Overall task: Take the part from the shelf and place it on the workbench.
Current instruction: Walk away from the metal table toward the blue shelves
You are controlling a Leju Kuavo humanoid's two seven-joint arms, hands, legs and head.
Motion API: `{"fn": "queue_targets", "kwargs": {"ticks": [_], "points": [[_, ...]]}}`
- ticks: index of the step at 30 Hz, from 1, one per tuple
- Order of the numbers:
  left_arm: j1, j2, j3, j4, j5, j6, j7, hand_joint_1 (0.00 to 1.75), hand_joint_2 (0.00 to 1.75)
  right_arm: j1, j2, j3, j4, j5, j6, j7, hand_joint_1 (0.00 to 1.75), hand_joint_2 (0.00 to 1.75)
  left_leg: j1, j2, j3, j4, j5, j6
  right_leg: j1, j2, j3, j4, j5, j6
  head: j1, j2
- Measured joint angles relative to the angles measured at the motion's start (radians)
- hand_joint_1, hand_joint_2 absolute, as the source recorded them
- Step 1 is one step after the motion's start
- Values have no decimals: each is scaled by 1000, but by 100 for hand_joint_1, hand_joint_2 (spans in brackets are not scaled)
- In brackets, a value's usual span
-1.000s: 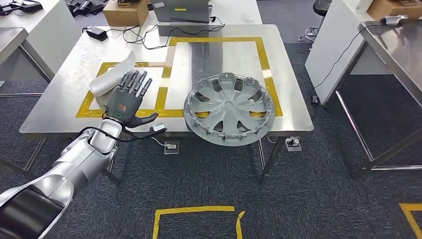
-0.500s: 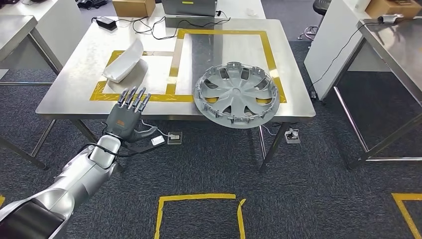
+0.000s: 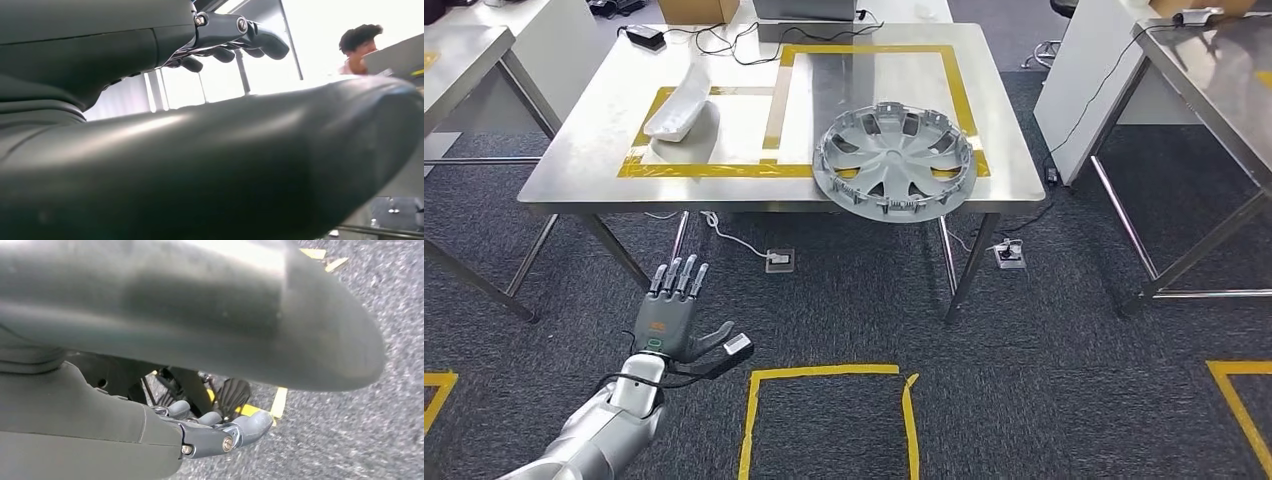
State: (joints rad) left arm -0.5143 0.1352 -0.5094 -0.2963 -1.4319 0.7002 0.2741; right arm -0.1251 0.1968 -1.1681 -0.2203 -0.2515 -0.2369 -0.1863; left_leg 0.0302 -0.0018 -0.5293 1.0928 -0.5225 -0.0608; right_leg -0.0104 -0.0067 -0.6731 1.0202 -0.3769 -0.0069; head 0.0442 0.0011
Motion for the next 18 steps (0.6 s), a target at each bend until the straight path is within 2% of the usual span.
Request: {"fn": "queue_targets", "kwargs": {"ticks": [1,2,4,5,6,8,9,10,11,12,13,14,15,16,17,18], "points": [[6,-1,9,-2,0,0,-1,0,0,0,0,0,0,0,0,0,0,0,-1,-3,23,-39,-17,6,2,0,-6,5,7,7,-1,0],[12,-2,17,-3,0,1,-3,0,0,0,0,0,0,0,0,-1,0,0,-6,-5,28,-54,-25,18,2,0,-9,5,16,12,-2,0],[24,-3,34,-2,7,1,-12,0,0,2,0,0,0,0,1,-2,0,0,-7,-3,10,-52,-12,44,-1,1,-14,4,26,24,0,0],[28,-4,42,-1,15,0,-18,0,0,3,0,0,0,0,1,-3,0,0,-8,-1,0,-51,-2,56,-3,2,-22,16,8,29,0,0],[31,-5,52,0,26,-4,-26,0,0,4,0,0,0,0,1,-5,0,0,-7,1,-12,-52,10,65,-4,3,-33,46,-31,33,0,0],[41,-6,79,4,52,-13,-42,0,0,4,0,0,0,0,0,-6,0,0,-10,3,-42,-51,37,74,-4,4,-64,163,-143,36,4,0],[48,-6,95,7,67,-20,-50,0,0,4,0,0,0,0,0,-6,0,0,-12,3,-59,-50,51,76,-4,4,-74,229,-183,36,4,0],[58,-6,111,10,83,-28,-59,0,0,3,0,0,0,0,0,-6,0,0,-15,4,-77,-50,65,77,-3,5,-74,279,-200,34,5,0],[68,-7,128,13,100,-37,-67,0,0,3,0,0,0,0,0,-5,0,0,-17,5,-94,-49,77,77,-1,5,-58,298,-192,30,5,0],[77,-7,146,15,119,-52,-76,0,0,3,0,0,0,0,-1,-4,0,0,-19,5,-109,-48,88,76,3,5,-25,283,-168,24,6,0],[87,-9,164,18,139,-70,-86,0,0,3,0,0,0,0,-1,-2,0,0,-21,5,-122,-47,97,75,8,6,25,235,-144,15,6,0],[96,-13,183,20,159,-89,-96,0,0,1,-1,0,0,0,-1,1,0,0,-21,5,-132,-47,107,73,13,5,83,163,-142,2,7,0],[106,-18,203,22,179,-111,-104,0,0,-1,-2,0,0,0,-2,4,0,0,-21,6,-137,-48,115,69,19,4,136,92,-151,-7,7,0],[117,-23,224,25,196,-130,-112,0,0,-3,-2,0,0,0,-2,8,0,0,-19,7,-139,-50,123,64,24,3,172,36,-166,-15,8,0],[128,-29,245,28,208,-146,-117,0,0,-4,-2,0,0,0,-1,12,0,0,-17,9,-137,-53,130,57,28,1,190,1,-182,-19,9,0],[139,-34,265,31,216,-159,-120,0,0,-4,-2,0,0,0,0,15,0,0,-15,10,-135,-59,138,50,30,0,192,-11,-180,-20,11,0]]}}
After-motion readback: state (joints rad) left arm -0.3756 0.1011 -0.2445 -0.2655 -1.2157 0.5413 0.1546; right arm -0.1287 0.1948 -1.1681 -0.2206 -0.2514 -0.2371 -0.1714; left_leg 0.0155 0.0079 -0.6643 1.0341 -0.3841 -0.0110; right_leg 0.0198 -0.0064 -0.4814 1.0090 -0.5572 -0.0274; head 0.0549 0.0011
